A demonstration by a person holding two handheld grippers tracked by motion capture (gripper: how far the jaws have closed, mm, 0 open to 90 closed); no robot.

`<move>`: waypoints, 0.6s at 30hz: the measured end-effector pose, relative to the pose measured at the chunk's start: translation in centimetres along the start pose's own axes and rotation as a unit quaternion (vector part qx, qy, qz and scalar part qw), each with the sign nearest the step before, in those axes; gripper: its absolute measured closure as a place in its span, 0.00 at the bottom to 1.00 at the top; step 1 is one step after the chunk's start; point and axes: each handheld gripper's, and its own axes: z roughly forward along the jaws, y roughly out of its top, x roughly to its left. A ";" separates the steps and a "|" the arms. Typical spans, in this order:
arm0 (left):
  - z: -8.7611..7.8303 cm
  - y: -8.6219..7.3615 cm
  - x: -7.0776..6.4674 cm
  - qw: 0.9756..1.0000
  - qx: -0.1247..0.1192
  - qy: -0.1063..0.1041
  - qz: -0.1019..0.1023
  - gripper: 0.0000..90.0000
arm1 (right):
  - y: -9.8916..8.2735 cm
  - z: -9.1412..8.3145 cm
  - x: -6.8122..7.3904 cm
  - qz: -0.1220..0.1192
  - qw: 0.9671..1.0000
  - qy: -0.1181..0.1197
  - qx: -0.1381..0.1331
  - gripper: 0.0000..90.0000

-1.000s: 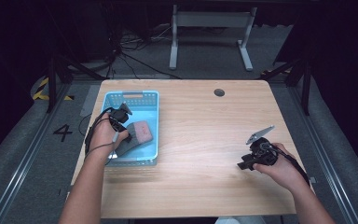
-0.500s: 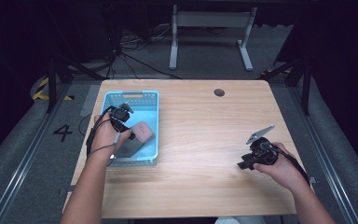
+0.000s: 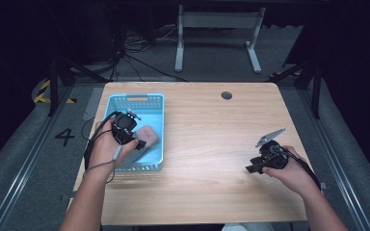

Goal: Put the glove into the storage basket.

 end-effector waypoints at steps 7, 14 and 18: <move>-1.8 -1.0 -3.3 0.997 -0.033 -0.043 0.050 0.45 | -0.4 -0.3 -0.2 0.006 1.000 -0.001 -0.004 0.65; -2.2 -2.0 -5.5 0.992 -0.057 -0.077 0.077 0.45 | -0.6 -0.4 -0.4 0.010 1.000 -0.001 -0.006 0.65; -1.8 -2.1 -7.1 0.990 -0.056 -0.076 0.103 0.46 | -0.6 -0.3 -0.5 0.007 1.000 0.002 -0.007 0.65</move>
